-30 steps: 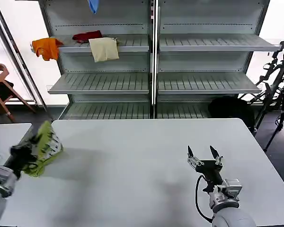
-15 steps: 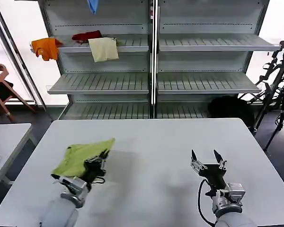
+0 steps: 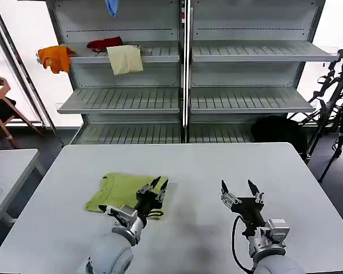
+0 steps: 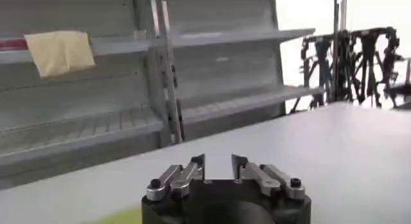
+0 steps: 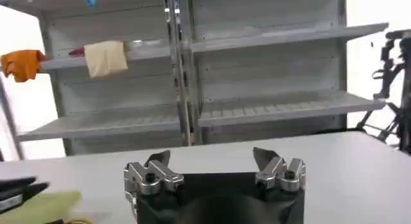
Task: Fold and organize the clothes.
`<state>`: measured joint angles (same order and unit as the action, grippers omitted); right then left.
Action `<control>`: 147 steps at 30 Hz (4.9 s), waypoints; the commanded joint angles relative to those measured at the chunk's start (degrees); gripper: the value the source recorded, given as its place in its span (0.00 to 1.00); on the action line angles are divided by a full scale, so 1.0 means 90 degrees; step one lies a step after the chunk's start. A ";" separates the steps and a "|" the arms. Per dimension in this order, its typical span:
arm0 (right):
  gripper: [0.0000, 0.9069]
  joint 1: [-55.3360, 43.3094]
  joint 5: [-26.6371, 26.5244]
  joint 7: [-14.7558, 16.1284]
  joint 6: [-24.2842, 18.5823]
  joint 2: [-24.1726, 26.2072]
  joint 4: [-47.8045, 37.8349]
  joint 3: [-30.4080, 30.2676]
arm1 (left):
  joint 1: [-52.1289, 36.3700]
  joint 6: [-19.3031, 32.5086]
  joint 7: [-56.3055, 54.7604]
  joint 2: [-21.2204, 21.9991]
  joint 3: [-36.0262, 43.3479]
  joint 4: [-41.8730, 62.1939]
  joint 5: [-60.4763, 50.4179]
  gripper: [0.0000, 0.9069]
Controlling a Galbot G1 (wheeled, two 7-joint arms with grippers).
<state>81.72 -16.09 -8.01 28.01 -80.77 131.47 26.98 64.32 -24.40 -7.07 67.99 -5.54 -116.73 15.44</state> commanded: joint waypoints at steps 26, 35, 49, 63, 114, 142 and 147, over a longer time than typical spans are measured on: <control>1.00 -0.2292 -0.3658 -0.2279 0.0645 -0.1077 -0.2699 -0.2563 | 0.0398 -0.0243 -0.0302 -0.1007 -0.2103 -0.0938 0.1919 1.00; 0.79 -0.2286 -0.3567 -0.2268 0.0651 -0.1093 -0.2738 -0.2888 | 0.0435 -0.0255 -0.0287 -0.0933 -0.2089 -0.0950 0.1830 1.00; 0.00 -0.2061 -0.3528 -0.2378 0.0645 -0.0830 -0.2314 -0.2734 | 0.0466 -0.0245 -0.0260 -0.0850 -0.2060 -0.0941 0.1740 1.00; 0.00 -0.2082 -0.3367 -0.2383 0.0654 -0.0125 -0.1793 -0.2228 | 0.0528 -0.0233 -0.0262 -0.0724 -0.2013 -0.0980 0.1637 1.00; 1.00 -0.0007 0.1664 0.0345 0.0428 0.1357 -0.0032 0.1162 | 0.0382 0.0219 -0.0049 -0.0410 -0.2252 -0.0784 0.2400 1.00; 1.00 0.1031 -0.0225 0.0546 0.0419 0.1578 -0.0154 0.3015 | 0.1147 0.0301 0.0617 -0.0879 -0.3467 -0.0262 0.2724 1.00; 1.00 0.1142 -0.0264 0.0555 0.0414 0.1559 -0.0050 0.3125 | 0.1231 0.0285 0.0616 -0.0819 -0.3428 -0.0331 0.2693 1.00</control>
<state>89.20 -15.94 -3.48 31.31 -66.97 129.58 51.49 73.51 -21.63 -2.07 60.61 -35.33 -119.59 39.53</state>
